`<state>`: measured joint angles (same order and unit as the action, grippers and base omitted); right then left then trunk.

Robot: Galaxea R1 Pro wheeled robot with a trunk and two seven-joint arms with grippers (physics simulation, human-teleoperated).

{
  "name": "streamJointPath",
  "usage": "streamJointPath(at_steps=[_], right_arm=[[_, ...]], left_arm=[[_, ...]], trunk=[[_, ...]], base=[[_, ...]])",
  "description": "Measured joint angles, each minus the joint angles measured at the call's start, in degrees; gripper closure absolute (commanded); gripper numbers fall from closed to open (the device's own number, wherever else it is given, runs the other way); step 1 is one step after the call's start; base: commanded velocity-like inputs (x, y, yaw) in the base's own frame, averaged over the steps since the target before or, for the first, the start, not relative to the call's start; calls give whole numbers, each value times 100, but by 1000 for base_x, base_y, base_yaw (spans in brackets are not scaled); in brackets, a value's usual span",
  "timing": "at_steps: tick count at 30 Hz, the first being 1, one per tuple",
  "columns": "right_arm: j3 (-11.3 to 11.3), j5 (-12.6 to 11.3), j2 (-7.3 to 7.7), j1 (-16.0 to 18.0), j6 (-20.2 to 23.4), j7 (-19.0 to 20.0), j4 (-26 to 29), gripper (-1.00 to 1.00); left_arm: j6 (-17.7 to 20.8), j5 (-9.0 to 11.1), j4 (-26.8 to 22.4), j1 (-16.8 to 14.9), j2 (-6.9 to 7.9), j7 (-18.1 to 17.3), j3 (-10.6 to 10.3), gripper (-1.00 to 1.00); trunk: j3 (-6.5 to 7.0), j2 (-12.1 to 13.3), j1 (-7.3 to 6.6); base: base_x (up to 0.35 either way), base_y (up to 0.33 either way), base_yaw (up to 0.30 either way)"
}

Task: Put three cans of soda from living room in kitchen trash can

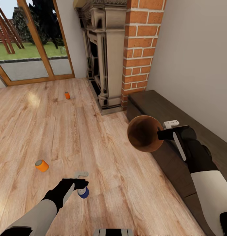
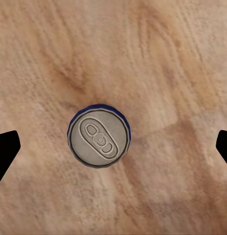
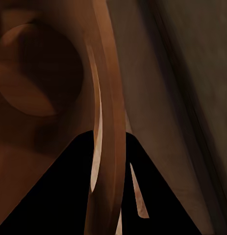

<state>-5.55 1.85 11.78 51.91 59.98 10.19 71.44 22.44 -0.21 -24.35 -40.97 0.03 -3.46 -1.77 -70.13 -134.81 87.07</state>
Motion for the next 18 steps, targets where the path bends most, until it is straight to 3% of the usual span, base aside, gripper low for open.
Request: streamJointPath(at_steps=[18], right_arm=[[-67,-1,3,-1,0,-2,-27,100]], left_arm=[[-2,12,-9,1,6,-3,1,-100]], trunk=[[-160,0,0]], base=[[26,40,0]])
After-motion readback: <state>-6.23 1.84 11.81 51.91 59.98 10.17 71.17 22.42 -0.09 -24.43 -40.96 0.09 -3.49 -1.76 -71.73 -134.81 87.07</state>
